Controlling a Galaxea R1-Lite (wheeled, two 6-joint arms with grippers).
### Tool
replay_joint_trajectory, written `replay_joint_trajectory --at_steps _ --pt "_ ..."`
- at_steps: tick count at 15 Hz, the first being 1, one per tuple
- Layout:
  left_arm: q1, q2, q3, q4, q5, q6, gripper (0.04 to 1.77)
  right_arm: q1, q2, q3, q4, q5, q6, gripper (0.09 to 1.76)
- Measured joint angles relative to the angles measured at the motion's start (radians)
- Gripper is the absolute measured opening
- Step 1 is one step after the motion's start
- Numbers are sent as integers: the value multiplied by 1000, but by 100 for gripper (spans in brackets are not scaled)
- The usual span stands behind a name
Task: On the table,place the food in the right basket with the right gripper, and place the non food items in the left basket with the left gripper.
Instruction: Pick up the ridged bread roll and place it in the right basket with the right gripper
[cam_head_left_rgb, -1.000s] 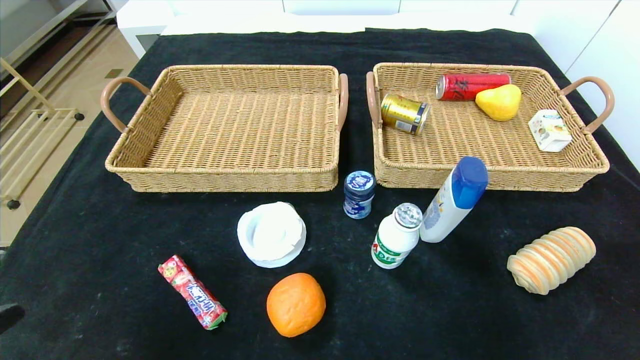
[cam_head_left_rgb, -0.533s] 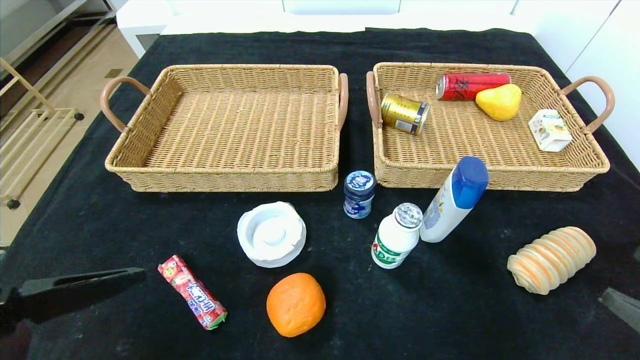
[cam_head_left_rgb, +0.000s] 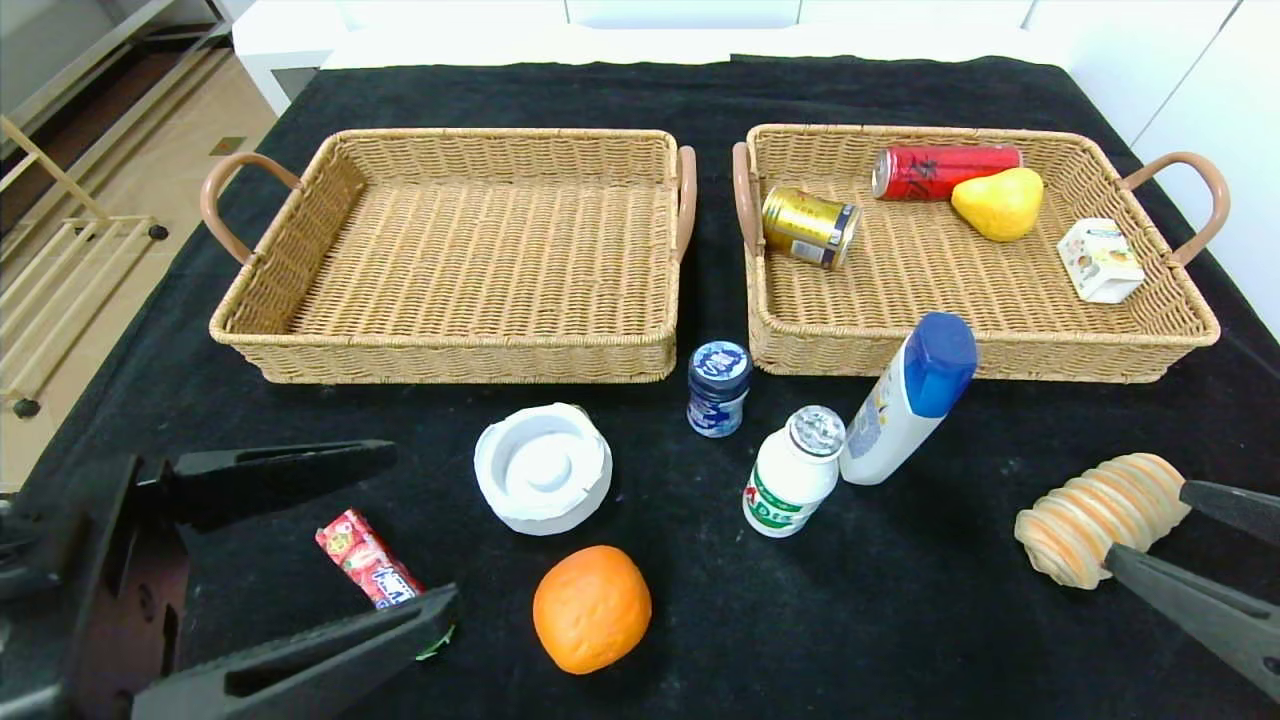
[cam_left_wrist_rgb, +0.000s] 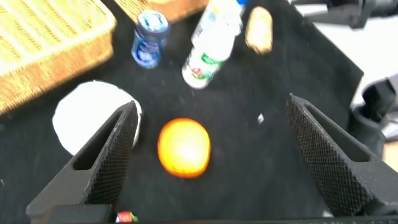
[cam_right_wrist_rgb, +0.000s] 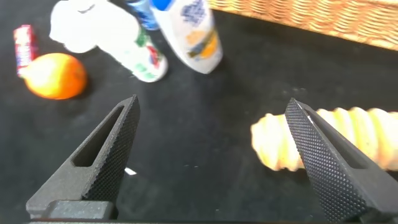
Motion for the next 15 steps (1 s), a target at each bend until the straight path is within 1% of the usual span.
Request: replay_joint_trajectory --at_steps 3,4,6,8,11,14,15 --pt "-1 33 63 -220 10 -35 172 3 28 -7 -10 -18 -5 171" --pt "-1 41 83 -246 13 -38 172 3 34 -8 -24 -18 -4 171" --pt "3 49 100 -249 17 -40 172 3 47 -9 -47 -17 -3 171" --pt "8 51 104 -249 40 -37 172 1 62 -9 -48 -18 -3 171" --pt "10 43 106 -244 52 -37 172 1 70 -9 -57 -20 -3 171" --pt "11 29 105 -213 53 -36 172 1 73 -10 -52 -50 -1 171" --pt "11 26 99 -211 52 -35 172 1 76 -19 -42 -95 -1 171"
